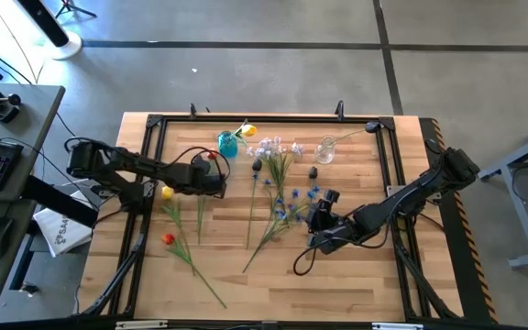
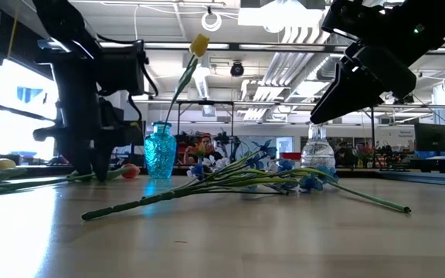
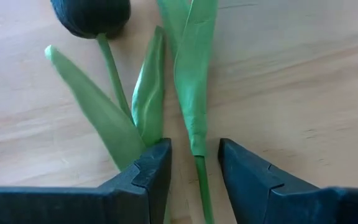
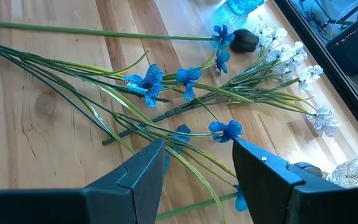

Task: Sort flowers into vase by color
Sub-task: Put the orange flower into the blue vase

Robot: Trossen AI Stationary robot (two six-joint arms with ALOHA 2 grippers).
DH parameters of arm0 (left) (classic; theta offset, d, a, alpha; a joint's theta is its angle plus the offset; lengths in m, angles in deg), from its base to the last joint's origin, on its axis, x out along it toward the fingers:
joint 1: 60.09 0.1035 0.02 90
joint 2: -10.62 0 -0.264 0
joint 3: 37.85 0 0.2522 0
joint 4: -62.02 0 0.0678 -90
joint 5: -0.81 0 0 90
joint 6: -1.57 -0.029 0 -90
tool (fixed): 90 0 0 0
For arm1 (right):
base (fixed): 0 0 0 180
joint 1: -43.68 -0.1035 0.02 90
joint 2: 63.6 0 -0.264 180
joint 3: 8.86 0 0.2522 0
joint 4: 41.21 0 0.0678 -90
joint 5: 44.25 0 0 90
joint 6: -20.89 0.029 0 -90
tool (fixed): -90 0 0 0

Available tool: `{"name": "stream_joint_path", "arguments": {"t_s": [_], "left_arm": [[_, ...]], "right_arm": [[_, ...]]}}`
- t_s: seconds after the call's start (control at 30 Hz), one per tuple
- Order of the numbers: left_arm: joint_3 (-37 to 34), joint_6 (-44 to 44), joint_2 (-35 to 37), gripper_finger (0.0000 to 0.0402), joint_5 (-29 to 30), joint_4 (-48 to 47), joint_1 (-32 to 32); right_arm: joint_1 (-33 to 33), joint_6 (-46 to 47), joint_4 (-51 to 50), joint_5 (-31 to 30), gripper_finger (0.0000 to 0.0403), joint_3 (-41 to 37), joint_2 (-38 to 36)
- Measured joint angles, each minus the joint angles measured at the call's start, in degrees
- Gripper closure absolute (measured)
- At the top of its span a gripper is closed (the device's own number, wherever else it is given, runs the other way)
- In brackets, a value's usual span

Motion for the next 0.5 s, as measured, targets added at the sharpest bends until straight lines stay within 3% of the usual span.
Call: {"name": "stream_joint_path", "arguments": {"t_s": [0.13, 0.37, 0.5], "left_arm": [[0.3, -1.3, 1.5, 0.0300, -0.2, -0.2, -0.5], [0.5, -3.0, 6.1, 0.0389, 2.5, -2.4, -1.1], [0.5, -4.6, 10.4, 0.0394, 4.2, -2.6, -3.1]], "right_arm": [[0.0, 0.0, -0.1, 0.0, 0.0217, 0.0, 0.0], [0.0, 0.2, -0.1, 0.0, 0.0217, 0.0, 0.0], [0.0, 0.0, -0.1, 0.0, 0.0217, 0.0, 0.0]]}}
